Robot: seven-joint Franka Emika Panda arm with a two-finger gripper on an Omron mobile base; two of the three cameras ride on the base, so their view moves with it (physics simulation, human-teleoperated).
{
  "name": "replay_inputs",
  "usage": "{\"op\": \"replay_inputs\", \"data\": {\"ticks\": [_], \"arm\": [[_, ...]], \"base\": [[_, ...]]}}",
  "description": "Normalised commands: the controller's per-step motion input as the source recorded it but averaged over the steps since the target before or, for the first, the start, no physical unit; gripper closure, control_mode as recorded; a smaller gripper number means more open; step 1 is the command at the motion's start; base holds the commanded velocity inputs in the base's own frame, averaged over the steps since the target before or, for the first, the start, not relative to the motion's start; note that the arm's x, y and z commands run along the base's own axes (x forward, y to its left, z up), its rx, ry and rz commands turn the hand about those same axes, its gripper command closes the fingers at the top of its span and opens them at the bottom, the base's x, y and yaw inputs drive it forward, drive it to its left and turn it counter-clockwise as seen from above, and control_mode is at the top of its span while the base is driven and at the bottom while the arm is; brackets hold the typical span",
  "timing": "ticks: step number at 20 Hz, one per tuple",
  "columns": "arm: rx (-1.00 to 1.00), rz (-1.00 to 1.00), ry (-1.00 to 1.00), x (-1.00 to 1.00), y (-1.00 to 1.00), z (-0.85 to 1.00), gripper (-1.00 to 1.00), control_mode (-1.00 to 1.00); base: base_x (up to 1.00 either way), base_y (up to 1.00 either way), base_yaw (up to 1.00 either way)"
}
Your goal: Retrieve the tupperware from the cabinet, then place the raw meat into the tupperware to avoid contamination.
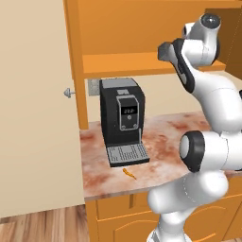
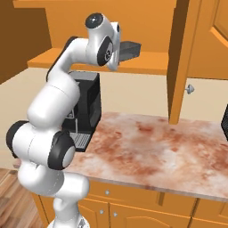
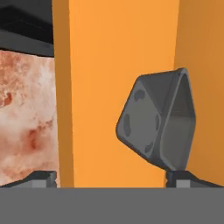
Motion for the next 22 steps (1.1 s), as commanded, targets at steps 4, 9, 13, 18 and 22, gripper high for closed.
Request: {"op": "replay_inputs", "data": {"ticks": [4,9,13,18,22], "arm": [[0.03,0.14,0.05,0.18,-0.05,0.03,-1.0,-1.0],[0.05,0.14,0.04,0.18,-0.04,0.06,-1.0,-1.0],[0.01,0.12,0.03,0.16,-0.01,0.01,-1.0,-1.0],[0.0,0.11,0.01,0.17,0.0,0.0,-1.0,-1.0],[0.0,0.11,0.0,0.16,0.0,0.0,-1.0,-1.0]], "base": [[0.0,0.0,0.0],[0.0,0.0,0.0],[0.0,0.0,0.0],[0.0,0.0,0.0],[0.0,0.0,0.0]]}}
